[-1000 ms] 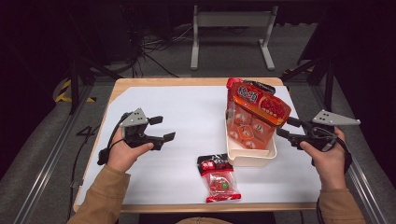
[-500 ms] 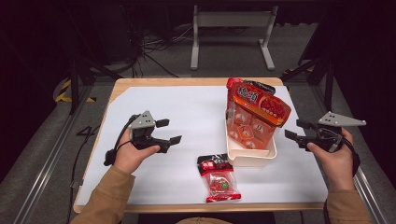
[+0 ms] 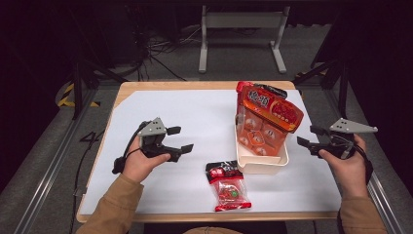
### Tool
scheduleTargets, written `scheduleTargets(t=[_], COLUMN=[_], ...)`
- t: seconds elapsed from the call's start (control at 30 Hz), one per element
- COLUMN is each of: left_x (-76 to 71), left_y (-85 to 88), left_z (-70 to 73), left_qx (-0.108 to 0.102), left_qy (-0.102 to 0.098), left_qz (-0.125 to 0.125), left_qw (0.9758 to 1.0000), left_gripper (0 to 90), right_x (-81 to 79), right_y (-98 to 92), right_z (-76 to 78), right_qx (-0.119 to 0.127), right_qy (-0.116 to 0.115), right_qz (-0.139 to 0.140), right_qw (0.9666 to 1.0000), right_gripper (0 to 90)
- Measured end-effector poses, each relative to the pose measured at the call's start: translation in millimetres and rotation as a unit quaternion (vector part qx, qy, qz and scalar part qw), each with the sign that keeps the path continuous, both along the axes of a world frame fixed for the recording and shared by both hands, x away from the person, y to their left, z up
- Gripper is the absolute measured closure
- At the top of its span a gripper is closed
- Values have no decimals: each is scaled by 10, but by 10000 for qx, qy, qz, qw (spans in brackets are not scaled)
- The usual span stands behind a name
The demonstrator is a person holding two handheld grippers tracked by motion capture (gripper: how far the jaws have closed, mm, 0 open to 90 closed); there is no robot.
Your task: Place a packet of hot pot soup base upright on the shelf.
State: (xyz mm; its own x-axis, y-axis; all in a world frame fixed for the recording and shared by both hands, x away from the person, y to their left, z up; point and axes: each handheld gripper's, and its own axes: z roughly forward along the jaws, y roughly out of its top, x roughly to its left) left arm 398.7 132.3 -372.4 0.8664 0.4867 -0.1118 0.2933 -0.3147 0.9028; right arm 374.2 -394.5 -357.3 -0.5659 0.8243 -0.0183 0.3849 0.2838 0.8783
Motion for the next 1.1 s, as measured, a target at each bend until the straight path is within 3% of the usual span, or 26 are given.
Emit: scheduleTargets(t=[0.27, 0.53, 0.83, 1.1], left_x=[-20, -28, -28, -32], left_y=[-103, -249, -415, -523], left_z=[-59, -157, -350, -511], left_qx=[-121, -65, -15, 97], left_qy=[76, 130, 488, 661], left_qz=[-159, -350, -533, -586], left_qw=[9998, 9993, 9974, 9960], left_gripper=[204, 206, 234, 275], right_x=[17, 27, 34, 46], right_y=[-30, -19, 7, 27], right_z=[-35, -47, -58, -77], right_qx=[22, 33, 48, 40], right_qy=[-30, -16, 9, 40], right_qz=[-40, -12, 17, 41], right_qw=[10000, 10000, 10000, 10000], right_gripper=[280, 279, 275, 272])
